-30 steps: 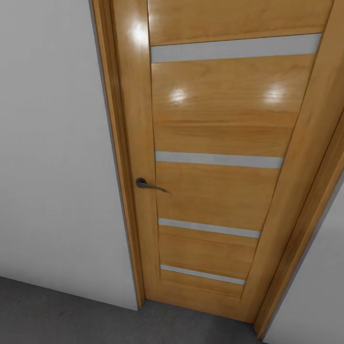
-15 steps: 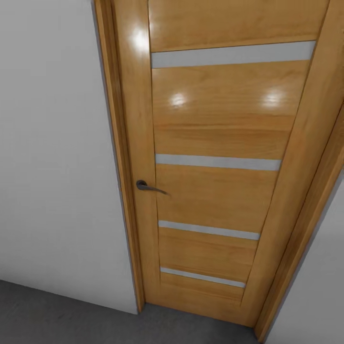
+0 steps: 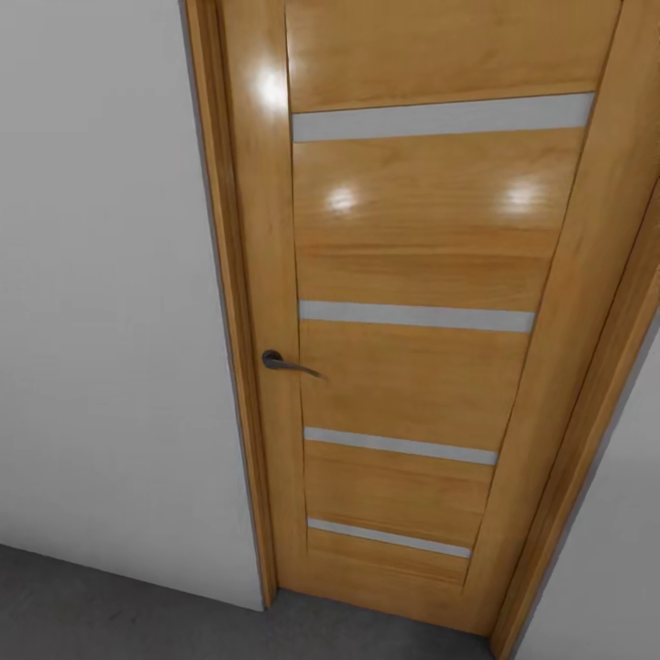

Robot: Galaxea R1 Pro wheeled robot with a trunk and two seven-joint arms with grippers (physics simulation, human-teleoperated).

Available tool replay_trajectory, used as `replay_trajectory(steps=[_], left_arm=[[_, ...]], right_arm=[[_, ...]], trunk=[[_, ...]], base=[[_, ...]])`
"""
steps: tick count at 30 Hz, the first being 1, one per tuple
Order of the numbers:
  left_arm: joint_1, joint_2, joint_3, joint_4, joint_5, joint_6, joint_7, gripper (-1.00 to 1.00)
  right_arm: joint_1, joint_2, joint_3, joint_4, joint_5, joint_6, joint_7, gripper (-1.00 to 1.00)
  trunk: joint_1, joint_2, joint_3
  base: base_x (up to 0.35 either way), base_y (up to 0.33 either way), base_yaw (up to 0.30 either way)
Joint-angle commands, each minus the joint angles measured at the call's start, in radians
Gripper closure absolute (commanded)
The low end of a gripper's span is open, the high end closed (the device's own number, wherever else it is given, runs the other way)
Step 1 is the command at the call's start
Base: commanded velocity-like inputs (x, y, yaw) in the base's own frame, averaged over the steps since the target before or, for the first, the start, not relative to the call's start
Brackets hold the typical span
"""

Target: Move the two storage containers from the living room to the garage. In the garage, place one container on the floor and stack the other container on top of it (either order is fine).

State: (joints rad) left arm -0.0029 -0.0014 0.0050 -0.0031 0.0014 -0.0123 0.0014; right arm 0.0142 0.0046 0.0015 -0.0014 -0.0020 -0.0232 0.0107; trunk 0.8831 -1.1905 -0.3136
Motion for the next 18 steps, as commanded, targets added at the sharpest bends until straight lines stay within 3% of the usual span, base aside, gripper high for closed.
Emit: replay_trajectory(steps=[1, 12, 18], left_arm=[[0.000, 0.000, 0.001, 0.000, 0.000, -0.001, 0.000, -1.00], [0.000, 0.000, 0.000, 0.000, 0.000, -0.002, 0.000, -1.00], [0.000, 0.000, 0.000, 0.000, 0.000, -0.001, 0.000, -1.00]], right_arm=[[0.000, 0.000, 0.000, 0.000, 0.000, -0.003, 0.001, -1.00], [0.000, 0.000, 0.001, -0.016, 0.011, -0.003, -0.005, -1.00], [0.000, 0.000, 0.003, -0.235, 0.013, -0.002, -0.006, -1.00]], trunk=[[0.000, -0.001, 0.000], [0.000, -0.001, 0.000], [0.000, -0.001, 0.000]], base=[[0.000, 0.000, 0.000], [0.000, 0.000, 0.000], [0.000, 0.000, 0.000]])
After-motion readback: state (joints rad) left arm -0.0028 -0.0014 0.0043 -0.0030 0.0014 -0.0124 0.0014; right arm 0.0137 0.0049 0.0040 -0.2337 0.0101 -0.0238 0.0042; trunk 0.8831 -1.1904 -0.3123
